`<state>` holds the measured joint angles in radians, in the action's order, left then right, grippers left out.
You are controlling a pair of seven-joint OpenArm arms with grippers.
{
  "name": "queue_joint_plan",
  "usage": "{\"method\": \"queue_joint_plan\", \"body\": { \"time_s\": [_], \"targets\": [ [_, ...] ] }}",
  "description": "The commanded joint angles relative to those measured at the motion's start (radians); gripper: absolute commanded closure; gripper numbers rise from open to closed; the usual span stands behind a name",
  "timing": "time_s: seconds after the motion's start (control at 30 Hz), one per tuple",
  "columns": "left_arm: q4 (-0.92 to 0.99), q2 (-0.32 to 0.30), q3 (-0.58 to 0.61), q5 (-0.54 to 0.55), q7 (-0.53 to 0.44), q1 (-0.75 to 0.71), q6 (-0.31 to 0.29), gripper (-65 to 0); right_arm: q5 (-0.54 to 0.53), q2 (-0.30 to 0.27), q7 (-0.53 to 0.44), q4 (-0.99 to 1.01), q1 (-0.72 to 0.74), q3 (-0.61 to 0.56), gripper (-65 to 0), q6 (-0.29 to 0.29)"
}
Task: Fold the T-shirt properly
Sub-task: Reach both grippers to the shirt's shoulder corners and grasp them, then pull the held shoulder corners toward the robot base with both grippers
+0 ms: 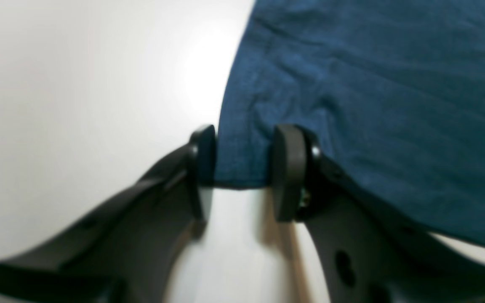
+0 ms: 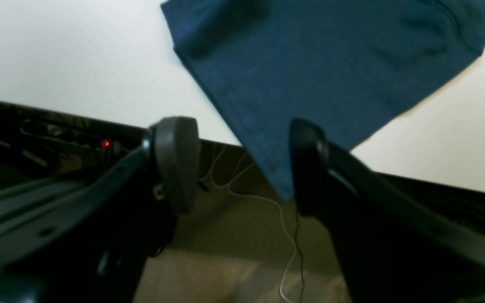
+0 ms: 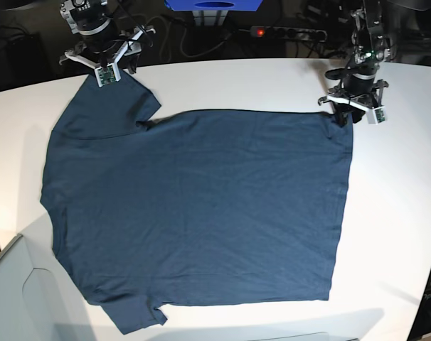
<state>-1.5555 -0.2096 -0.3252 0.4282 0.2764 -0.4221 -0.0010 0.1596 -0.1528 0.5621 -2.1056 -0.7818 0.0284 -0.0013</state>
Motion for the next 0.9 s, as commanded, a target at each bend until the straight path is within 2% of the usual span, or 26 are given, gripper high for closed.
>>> {"method": "queue_joint_plan", "body": {
  "time_s": [0.0, 0.1, 0.2, 0.33, 0.57, 0.63, 0.73, 0.87],
  "targets": [
    [-0.009, -0.001, -0.002, 0.005, 0.025, -0.010, -0.001, -20.4, 0.004, -0.001, -0.023, -0.017, 0.002, 0.023, -32.7, -0.001],
    [-0.009, -0.001, -0.004, 0.005, 0.030, -0.010, -0.001, -12.8, 0.004, 0.015, -0.018, -0.016, 0.018, 0.080, -32.7, -0.001],
    [-0.009, -0.001, -0.007, 0.005, 0.031, -0.010, -0.001, -0.2, 0.001, 0.032, -0.023, -0.016, 0.022, 0.147, -34.1, 0.002],
    [-0.009, -0.001, -0.009, 0.005, 0.031, -0.010, -0.001, 0.0, -0.001, 0.032, -0.015, -0.011, 0.049, 0.198, -37.2, 0.004],
    [-0.015, -0.003, -0.032, 0.005, 0.030, -0.024, -0.001, 0.0, -0.001, 0.026, -0.015, 0.023, 0.097, 0.242, -37.5, 0.005],
    [-0.030, -0.001, -0.042, 0.005, 0.033, -0.022, -0.001, 0.0, -0.002, 0.026, -0.015, 0.063, 0.120, 0.252, -37.5, 0.031],
    [-0.044, -0.001, -0.042, 0.005, 0.033, -0.024, -0.001, 0.0, -0.002, 0.034, -0.015, 0.116, 0.154, 0.270, -37.5, 0.100],
    [-0.047, -0.001, -0.041, 0.005, 0.033, -0.033, -0.001, 0.0, 0.002, 0.065, -0.015, 0.152, 0.170, 0.287, -37.5, 0.119]
  ]
}}
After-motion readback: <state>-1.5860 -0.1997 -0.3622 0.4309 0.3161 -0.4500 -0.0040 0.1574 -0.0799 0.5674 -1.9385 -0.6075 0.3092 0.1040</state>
